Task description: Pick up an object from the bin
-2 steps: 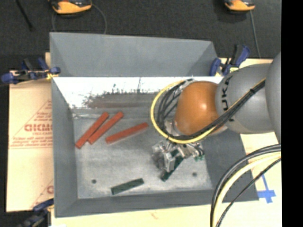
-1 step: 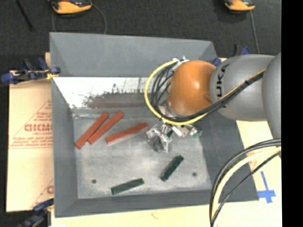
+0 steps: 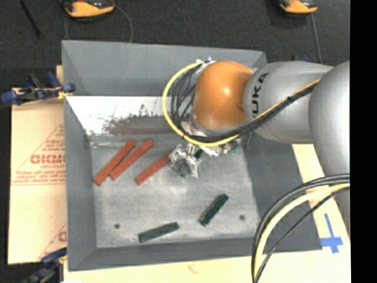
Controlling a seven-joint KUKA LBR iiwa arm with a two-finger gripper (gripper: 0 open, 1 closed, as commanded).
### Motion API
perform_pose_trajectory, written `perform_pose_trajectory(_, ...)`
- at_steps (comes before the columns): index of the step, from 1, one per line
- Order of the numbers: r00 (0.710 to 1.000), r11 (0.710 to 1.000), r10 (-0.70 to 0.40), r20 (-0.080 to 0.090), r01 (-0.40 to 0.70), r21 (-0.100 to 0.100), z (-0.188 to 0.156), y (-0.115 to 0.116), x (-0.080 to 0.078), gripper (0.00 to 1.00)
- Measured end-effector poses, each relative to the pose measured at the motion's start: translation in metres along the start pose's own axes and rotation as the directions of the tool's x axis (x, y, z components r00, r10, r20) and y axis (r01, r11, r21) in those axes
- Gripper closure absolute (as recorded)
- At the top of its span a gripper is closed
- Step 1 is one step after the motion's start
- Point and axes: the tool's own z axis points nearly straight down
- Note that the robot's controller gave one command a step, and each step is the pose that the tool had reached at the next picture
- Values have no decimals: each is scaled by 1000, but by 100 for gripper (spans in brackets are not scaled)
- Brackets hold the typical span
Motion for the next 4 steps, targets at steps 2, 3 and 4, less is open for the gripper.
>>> perform_pose_trajectory(2,932,932,363,-4,-363,-5,-10,87,-95,100)
perform_pose_trajectory(3,930,930,367,-4,-367,-6,-10,85,-94,0)
perform_pose_trajectory(4,960,960,282,-6,-282,-1,0,-15,32,0)
